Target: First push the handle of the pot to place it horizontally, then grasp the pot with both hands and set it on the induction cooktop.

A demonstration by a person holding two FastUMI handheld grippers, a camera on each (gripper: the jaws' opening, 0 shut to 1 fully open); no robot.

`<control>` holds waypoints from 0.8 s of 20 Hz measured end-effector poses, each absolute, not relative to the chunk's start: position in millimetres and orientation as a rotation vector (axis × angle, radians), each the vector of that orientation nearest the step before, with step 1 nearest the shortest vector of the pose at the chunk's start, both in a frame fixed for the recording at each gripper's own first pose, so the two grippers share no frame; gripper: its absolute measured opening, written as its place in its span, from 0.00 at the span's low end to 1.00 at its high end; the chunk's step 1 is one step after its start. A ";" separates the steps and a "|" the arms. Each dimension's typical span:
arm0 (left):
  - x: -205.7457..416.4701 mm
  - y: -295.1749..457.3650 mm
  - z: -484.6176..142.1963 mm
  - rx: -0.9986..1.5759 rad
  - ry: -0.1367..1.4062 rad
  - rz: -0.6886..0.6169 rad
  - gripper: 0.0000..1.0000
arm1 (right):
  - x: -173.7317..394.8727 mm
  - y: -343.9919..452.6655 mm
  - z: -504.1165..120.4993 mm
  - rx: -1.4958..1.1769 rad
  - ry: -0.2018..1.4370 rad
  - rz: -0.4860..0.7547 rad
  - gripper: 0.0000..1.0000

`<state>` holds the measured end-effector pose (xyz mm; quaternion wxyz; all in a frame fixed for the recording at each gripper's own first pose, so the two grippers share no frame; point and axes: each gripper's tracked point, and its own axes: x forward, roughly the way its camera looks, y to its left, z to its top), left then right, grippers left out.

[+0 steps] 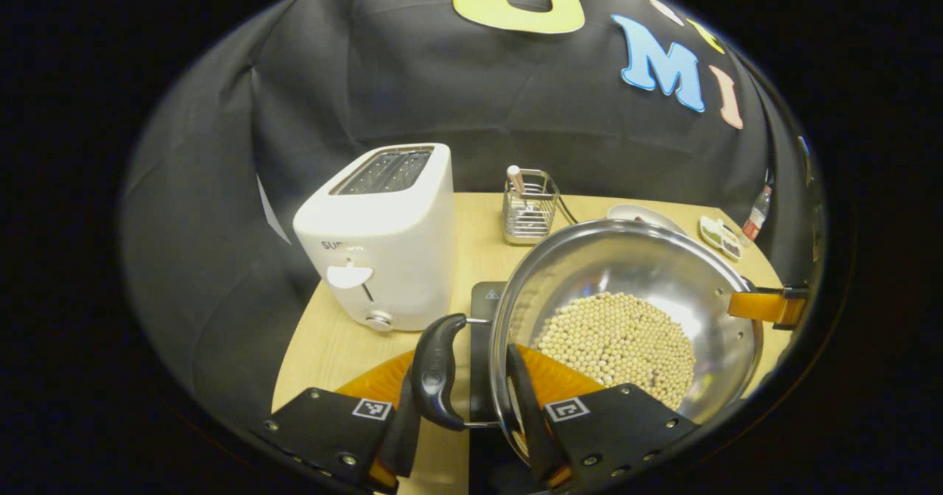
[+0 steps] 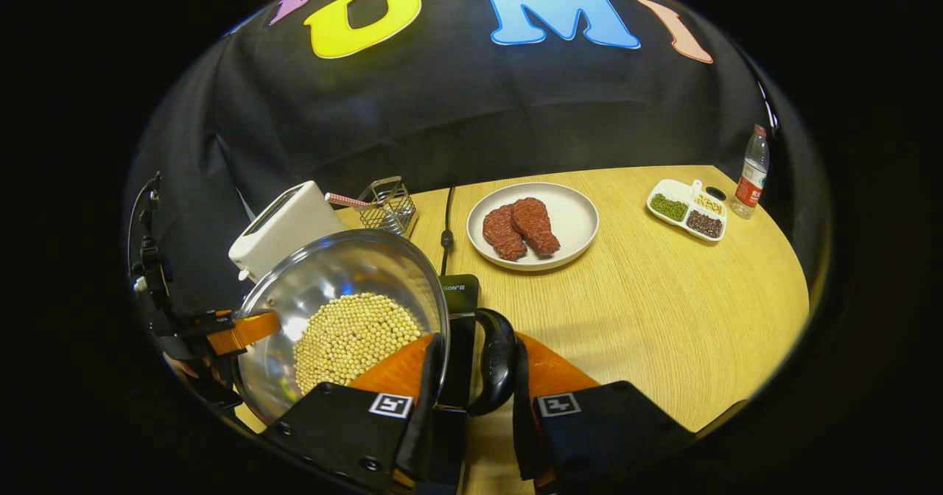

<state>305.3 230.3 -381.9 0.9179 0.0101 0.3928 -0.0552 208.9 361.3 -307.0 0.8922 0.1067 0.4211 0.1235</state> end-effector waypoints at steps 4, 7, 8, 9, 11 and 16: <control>311.7 238.2 -373.5 0.114 0.756 -0.062 0.75 | 209.8 363.7 -295.0 0.196 0.794 0.276 0.64; 319.7 241.6 -364.4 0.117 0.703 -0.033 0.73 | 222.2 343.3 -271.9 0.151 0.693 0.225 0.97; 319.8 242.0 -361.8 0.111 0.687 -0.021 0.75 | 222.0 337.9 -265.5 0.142 0.672 0.221 0.92; 319.7 243.3 -355.3 0.104 0.668 -0.003 0.78 | 222.0 333.5 -259.4 0.133 0.658 0.220 0.92; 317.4 246.5 -340.5 0.092 0.628 0.032 0.78 | 220.0 321.2 -245.1 0.113 0.619 0.214 0.98; 303.2 230.9 -277.0 0.030 0.460 0.078 0.75 | 202.6 284.2 -188.0 0.106 0.492 0.190 0.98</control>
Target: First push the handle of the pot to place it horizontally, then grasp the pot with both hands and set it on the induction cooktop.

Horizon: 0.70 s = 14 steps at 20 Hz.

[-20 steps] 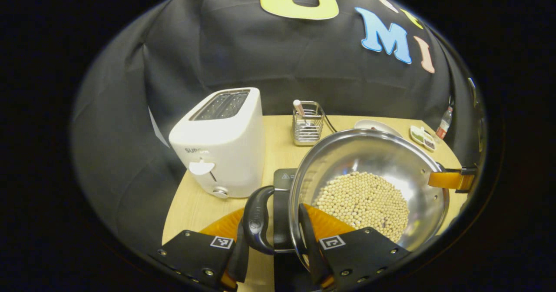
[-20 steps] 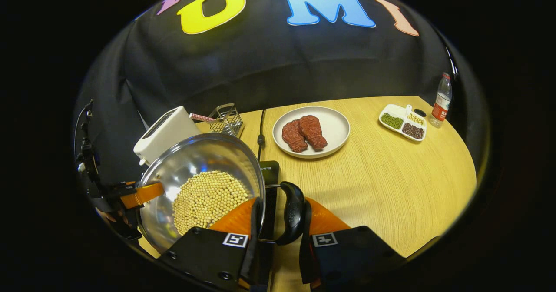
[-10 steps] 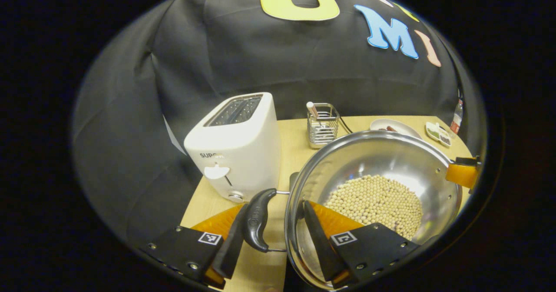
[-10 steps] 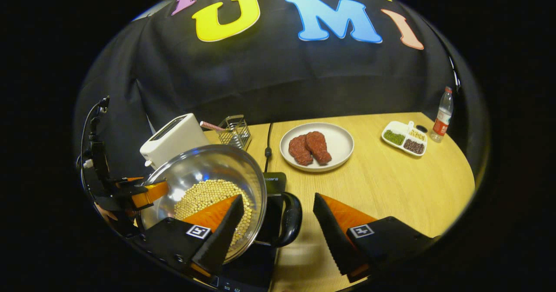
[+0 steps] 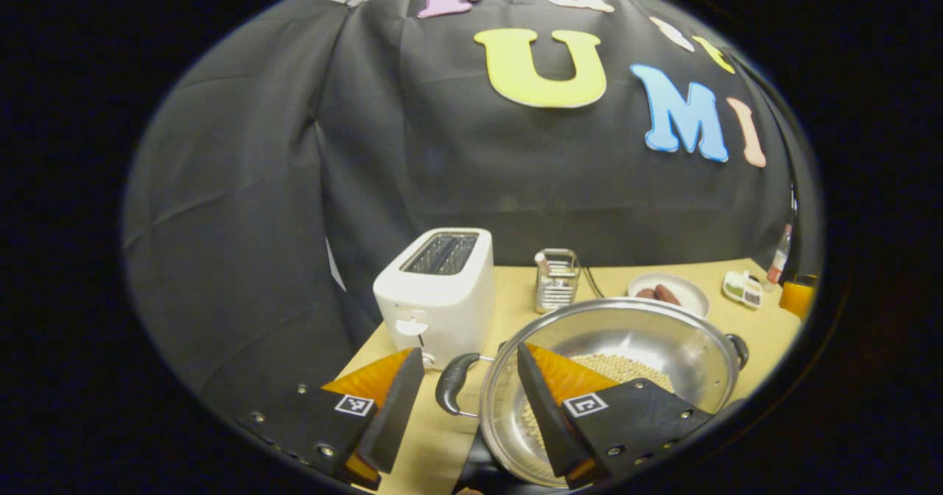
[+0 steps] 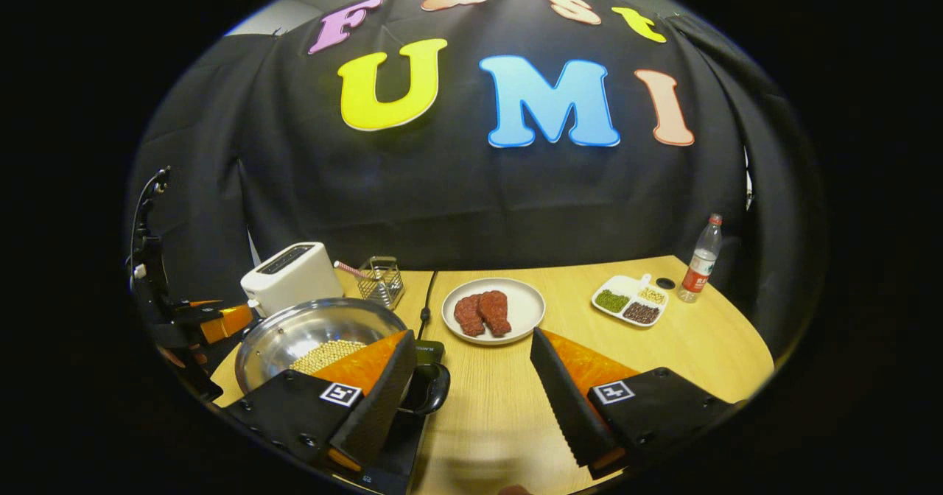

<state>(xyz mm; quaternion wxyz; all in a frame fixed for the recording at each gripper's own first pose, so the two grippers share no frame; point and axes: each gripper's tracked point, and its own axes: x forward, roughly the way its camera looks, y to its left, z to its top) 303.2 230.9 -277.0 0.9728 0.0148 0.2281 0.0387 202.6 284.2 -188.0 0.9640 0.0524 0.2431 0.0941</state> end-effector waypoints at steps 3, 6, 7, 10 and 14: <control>288.8 210.5 -229.5 0.052 0.356 0.067 0.78 | 190.1 250.0 -151.4 0.076 0.402 0.168 0.98; 260.8 169.6 -177.9 0.042 0.259 0.050 0.75 | 172.3 217.3 -120.9 0.062 0.338 0.158 0.98; 249.4 155.9 -163.9 0.034 0.236 0.043 0.75 | 164.7 205.3 -112.1 0.057 0.324 0.158 0.98; 206.4 114.1 -116.7 0.012 0.183 0.021 0.75 | 138.3 165.2 -81.9 0.036 0.259 0.145 0.98; 157.1 66.7 -72.0 0.026 0.119 0.004 0.74 | 98.5 120.1 -60.6 0.046 0.212 0.151 0.98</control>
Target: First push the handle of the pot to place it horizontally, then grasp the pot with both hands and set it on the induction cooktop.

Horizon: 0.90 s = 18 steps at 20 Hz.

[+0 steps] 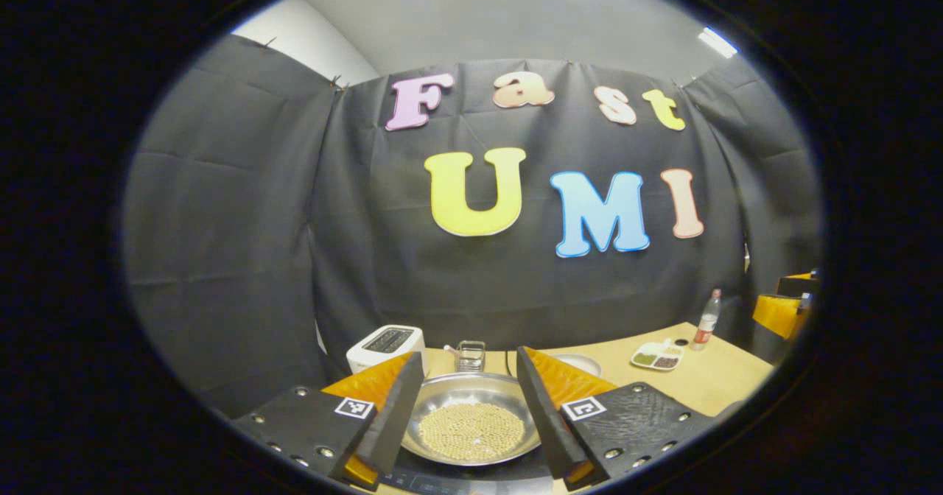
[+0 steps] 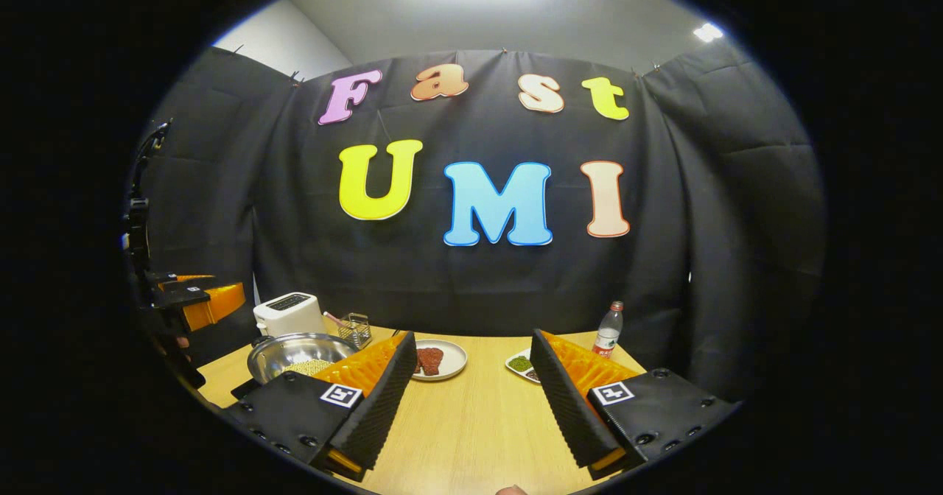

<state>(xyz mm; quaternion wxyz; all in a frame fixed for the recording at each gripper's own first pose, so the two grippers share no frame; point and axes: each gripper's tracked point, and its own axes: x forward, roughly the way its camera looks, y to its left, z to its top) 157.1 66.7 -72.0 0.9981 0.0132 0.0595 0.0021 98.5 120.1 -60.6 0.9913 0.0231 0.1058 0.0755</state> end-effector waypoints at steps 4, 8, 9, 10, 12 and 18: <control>103.7 21.5 -38.1 0.030 0.078 -0.010 0.74 | 60.4 80.7 -44.4 0.079 0.190 0.162 0.92; 55.2 -10.1 -10.7 0.026 0.042 -0.013 0.74 | 27.6 40.9 -18.3 0.049 0.125 0.162 0.92; 43.5 -16.9 -2.4 0.024 0.029 -0.014 0.74 | 19.3 31.5 -13.6 0.038 0.112 0.156 0.92; 32.9 -21.7 5.5 0.026 0.014 -0.018 0.74 | 11.3 23.3 -7.8 0.029 0.097 0.147 0.92; 14.4 -28.9 16.0 0.034 -0.008 -0.029 0.74 | -4.3 13.4 2.2 0.020 0.069 0.134 0.92; -38.1 -38.3 29.8 0.004 0.000 -0.058 0.80 | -48.1 21.5 19.1 -0.009 0.036 0.140 0.97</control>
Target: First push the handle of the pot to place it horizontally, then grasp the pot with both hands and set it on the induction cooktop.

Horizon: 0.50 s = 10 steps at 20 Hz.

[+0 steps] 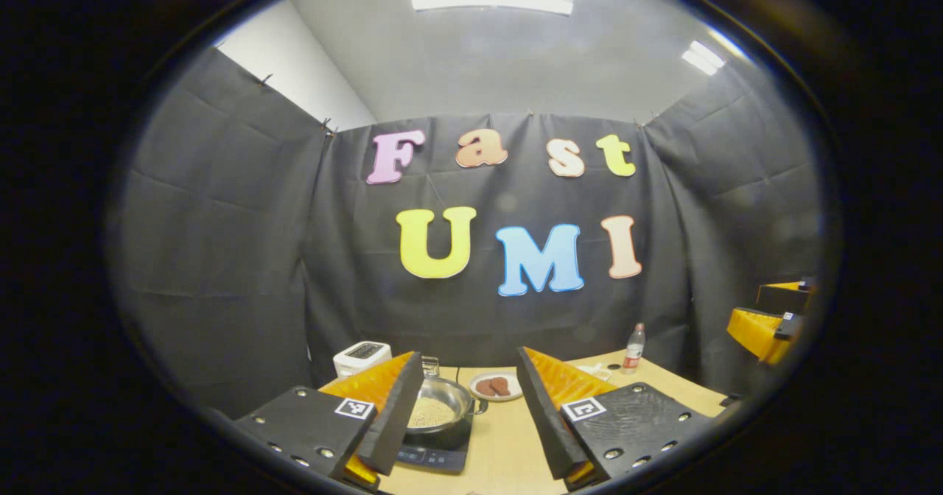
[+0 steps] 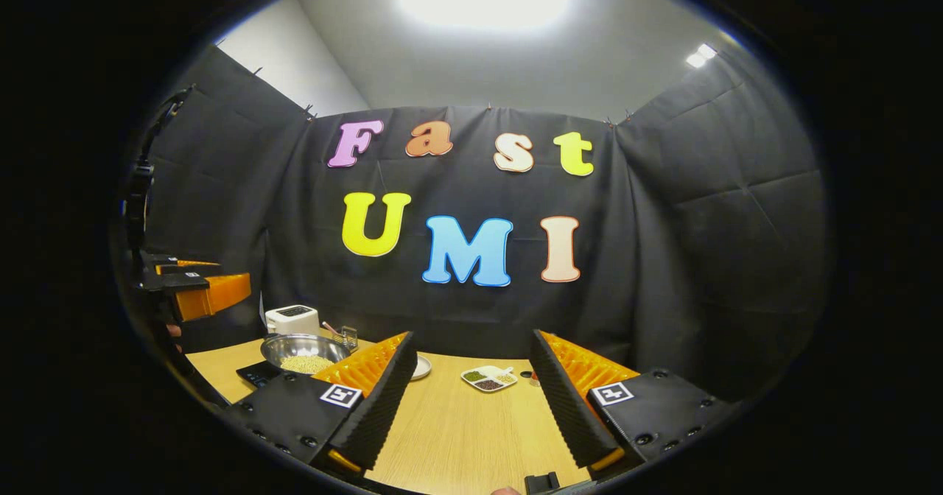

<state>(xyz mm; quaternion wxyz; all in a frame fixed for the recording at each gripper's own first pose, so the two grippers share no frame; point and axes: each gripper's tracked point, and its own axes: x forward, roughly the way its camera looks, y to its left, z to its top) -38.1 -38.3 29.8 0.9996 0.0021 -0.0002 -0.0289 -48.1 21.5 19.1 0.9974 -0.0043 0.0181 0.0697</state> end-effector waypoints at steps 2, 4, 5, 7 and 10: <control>-49.1 -30.3 32.6 0.010 -0.015 -0.055 0.74 | -54.7 28.0 25.1 -0.006 0.016 0.143 0.98; -54.9 -22.6 32.9 0.007 -0.021 -0.054 0.74 | -59.6 33.9 28.8 -0.007 0.004 0.141 0.99; -56.0 -17.4 35.6 0.003 -0.027 -0.048 0.74 | -61.1 35.9 31.0 -0.003 -0.002 0.139 0.99; -58.4 -5.9 38.2 -0.008 -0.038 -0.030 0.74 | -61.3 38.5 32.4 0.008 -0.003 0.137 0.96; -62.0 7.3 41.6 -0.012 -0.052 -0.011 0.74 | -60.5 37.8 31.2 0.008 0.001 0.127 0.99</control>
